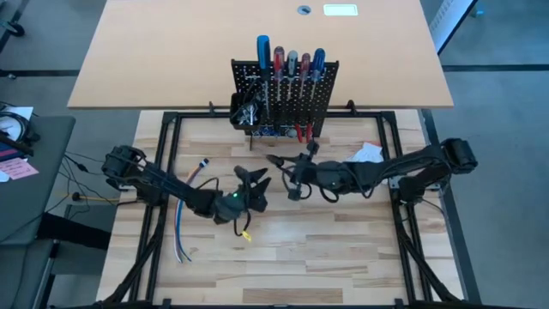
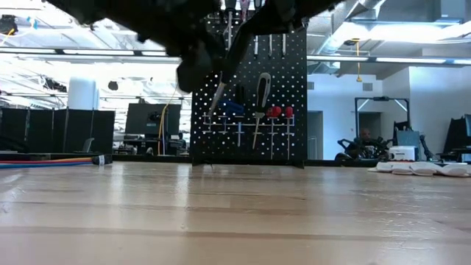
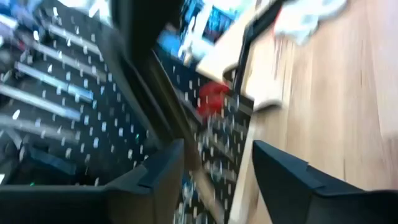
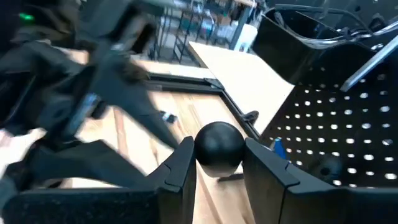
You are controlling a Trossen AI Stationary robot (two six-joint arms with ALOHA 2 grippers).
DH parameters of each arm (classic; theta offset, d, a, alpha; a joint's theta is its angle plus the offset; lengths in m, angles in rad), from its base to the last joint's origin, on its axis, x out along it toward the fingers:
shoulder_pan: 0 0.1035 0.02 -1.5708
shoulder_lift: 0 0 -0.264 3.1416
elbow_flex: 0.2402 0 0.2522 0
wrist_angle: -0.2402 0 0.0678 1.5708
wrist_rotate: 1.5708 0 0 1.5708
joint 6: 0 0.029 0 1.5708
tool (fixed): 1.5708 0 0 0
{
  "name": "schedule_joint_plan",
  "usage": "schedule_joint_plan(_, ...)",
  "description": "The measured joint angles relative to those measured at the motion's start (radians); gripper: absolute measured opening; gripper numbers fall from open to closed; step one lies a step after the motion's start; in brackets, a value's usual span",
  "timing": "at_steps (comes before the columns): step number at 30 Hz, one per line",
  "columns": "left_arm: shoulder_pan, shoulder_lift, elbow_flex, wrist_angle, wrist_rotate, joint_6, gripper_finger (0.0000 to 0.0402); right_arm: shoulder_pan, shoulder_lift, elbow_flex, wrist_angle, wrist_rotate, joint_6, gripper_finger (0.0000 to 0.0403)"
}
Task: Hang tools onto peg board
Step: Hang the black screwdriver on the black pegboard
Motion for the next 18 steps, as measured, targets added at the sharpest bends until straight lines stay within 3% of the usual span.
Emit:
schedule_joint_plan(4,-0.071,0.0,0.0,-0.217,-0.18,-0.176,0.0204,-0.029,-0.001,0.09,-0.146,0.005,0.0,0.0111)
schedule_joint_plan(9,-0.197,0.0,0.0,-0.538,-0.318,-0.544,0.0203,-0.088,-0.001,0.146,-0.193,-0.013,-0.022,0.0111)
schedule_joint_plan(14,-0.315,0.0,0.0,-0.834,-0.33,-1.011,0.02,-0.148,0.007,0.147,-0.154,-0.06,-0.025,0.011)
schedule_joint_plan(18,-0.388,0.0,0.0,-0.991,-0.332,-1.269,0.02,-0.186,0.025,0.129,-0.064,-0.102,-0.026,0.011)
